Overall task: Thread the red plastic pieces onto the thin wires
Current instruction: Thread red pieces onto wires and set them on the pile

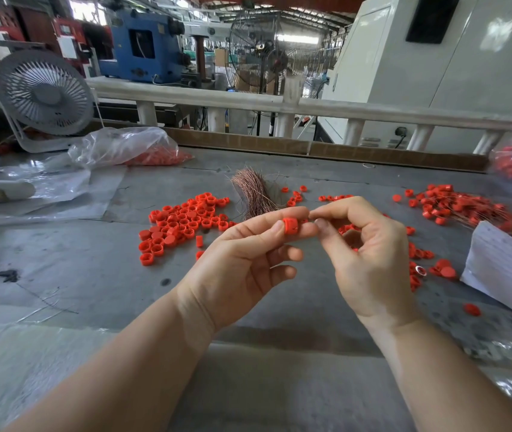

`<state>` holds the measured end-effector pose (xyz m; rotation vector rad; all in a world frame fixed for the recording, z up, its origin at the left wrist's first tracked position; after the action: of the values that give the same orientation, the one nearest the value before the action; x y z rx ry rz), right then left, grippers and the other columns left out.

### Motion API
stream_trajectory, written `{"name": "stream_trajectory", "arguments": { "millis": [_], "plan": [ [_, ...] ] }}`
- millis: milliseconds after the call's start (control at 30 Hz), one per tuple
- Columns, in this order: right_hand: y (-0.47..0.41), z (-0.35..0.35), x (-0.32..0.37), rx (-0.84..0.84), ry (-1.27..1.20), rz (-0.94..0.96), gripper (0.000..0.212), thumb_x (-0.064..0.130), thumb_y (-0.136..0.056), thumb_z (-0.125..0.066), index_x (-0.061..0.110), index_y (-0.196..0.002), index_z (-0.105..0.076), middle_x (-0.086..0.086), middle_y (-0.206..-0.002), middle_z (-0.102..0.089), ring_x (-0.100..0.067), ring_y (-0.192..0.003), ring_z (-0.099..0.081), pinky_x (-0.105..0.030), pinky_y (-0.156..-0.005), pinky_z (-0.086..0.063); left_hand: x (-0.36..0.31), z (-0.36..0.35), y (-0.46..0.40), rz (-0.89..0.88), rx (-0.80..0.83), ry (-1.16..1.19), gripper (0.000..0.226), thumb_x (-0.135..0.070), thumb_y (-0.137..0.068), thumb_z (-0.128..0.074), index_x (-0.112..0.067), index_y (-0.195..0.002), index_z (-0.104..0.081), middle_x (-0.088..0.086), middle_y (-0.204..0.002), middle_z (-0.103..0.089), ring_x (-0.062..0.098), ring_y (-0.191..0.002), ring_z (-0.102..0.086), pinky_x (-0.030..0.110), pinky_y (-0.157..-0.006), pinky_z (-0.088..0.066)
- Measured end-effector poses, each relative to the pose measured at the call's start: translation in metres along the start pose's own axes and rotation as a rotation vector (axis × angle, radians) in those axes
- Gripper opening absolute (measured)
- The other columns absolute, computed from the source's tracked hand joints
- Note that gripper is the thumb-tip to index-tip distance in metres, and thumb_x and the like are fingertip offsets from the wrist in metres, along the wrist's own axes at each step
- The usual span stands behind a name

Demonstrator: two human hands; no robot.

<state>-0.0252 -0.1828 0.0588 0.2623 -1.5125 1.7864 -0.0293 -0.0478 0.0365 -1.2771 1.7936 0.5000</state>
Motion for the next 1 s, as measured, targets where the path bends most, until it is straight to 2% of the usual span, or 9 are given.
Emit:
{"name": "stream_trajectory", "arguments": {
  "millis": [733, 833, 1000],
  "plan": [
    [-0.0006, 0.0000, 0.0002, -0.006, 0.023, 0.007, 0.013, 0.012, -0.079, -0.061, 0.025, -0.078, -0.064, 0.005, -0.074, -0.064, -0.011, -0.067, -0.058, -0.022, -0.057, -0.041, 0.0013, -0.0007, 0.0008, -0.003, 0.030, -0.050, 0.026, -0.017, -0.079, -0.054, -0.020, -0.093, -0.075, -0.003, -0.088, -0.073, 0.002, -0.059, -0.062, 0.015, -0.055, -0.051],
    [-0.0006, -0.0009, -0.0012, -0.001, 0.011, -0.018, 0.011, 0.012, -0.079, -0.060, 0.022, -0.078, -0.066, 0.004, -0.073, -0.065, -0.011, -0.066, -0.058, -0.021, -0.057, -0.041, 0.0016, 0.0008, 0.0002, -0.049, -0.027, -0.126, 0.024, -0.020, -0.076, -0.058, -0.020, -0.092, -0.075, -0.002, -0.088, -0.073, 0.003, -0.059, -0.061, 0.015, -0.054, -0.050],
    [-0.0004, -0.0023, -0.0029, 0.017, -0.001, -0.054, 0.011, 0.014, -0.079, -0.060, 0.022, -0.078, -0.067, 0.007, -0.073, -0.063, -0.010, -0.065, -0.055, -0.020, -0.058, -0.039, 0.0026, 0.0049, -0.0008, -0.152, -0.230, -0.307, 0.018, -0.019, -0.068, -0.065, -0.015, -0.082, -0.076, 0.002, -0.079, -0.073, 0.005, -0.059, -0.062, 0.016, -0.053, -0.050]
  ]
}}
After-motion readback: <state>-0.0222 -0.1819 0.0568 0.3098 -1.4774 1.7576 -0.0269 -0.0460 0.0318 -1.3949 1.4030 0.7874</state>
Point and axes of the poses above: each hand's wrist, its own y-axis away from the middle knuckle, its own z-axis out of the back of the hand, x = y × z, the point moved 3 cm from there along -y, towards the middle knuckle
